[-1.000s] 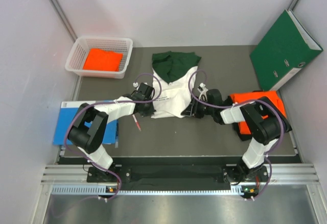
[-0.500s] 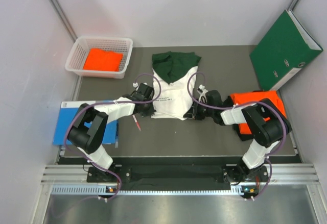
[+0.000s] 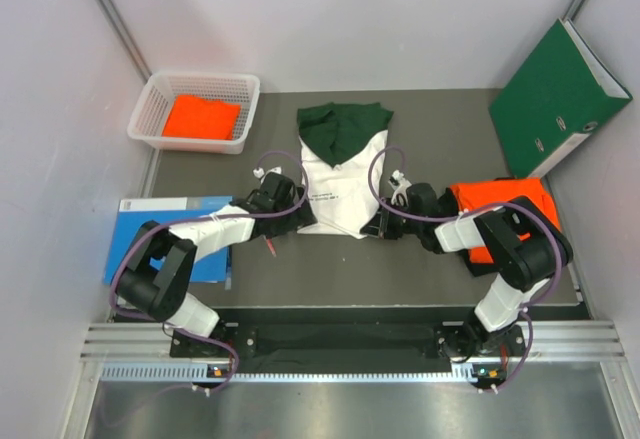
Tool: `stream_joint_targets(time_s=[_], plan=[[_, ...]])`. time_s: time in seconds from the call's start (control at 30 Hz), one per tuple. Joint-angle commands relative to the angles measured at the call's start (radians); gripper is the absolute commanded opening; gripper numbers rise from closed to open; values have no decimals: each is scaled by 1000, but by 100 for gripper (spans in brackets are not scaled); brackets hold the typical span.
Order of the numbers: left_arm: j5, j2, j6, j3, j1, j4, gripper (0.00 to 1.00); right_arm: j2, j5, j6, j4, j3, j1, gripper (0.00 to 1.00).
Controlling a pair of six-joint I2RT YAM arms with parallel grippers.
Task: Fold and stack the t-shirts
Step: Fold the tshirt
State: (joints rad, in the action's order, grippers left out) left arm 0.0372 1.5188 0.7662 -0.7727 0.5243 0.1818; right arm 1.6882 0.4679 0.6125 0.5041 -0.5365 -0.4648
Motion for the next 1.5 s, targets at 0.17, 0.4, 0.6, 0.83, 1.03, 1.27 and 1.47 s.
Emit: stream_joint_targets(time_s=[0.17, 0.4, 0.6, 0.83, 1.03, 1.27, 1.47], plan=[[-109, 175, 44, 73, 5, -123, 54, 48, -51, -53, -196, 55, -15, 13], [-120, 178, 48, 72, 25, -102, 0, 19, -38, -56, -217, 56, -15, 13], [-114, 20, 31, 96, 34, 28, 0, -65, -9, -71, -265, 113, -23, 12], [-112, -184, -1, 86, 39, 174, 0, -234, 32, -54, -306, 175, -44, 12], [-79, -157, -30, -29, 39, 208, 0, -396, -15, -79, -389, 84, -44, 13], [-65, -59, -67, -218, 36, 215, 0, -377, -93, -177, -484, -173, -43, 14], [-45, 23, -126, -408, -3, 263, 0, -259, -103, -223, -460, -331, -26, 13]])
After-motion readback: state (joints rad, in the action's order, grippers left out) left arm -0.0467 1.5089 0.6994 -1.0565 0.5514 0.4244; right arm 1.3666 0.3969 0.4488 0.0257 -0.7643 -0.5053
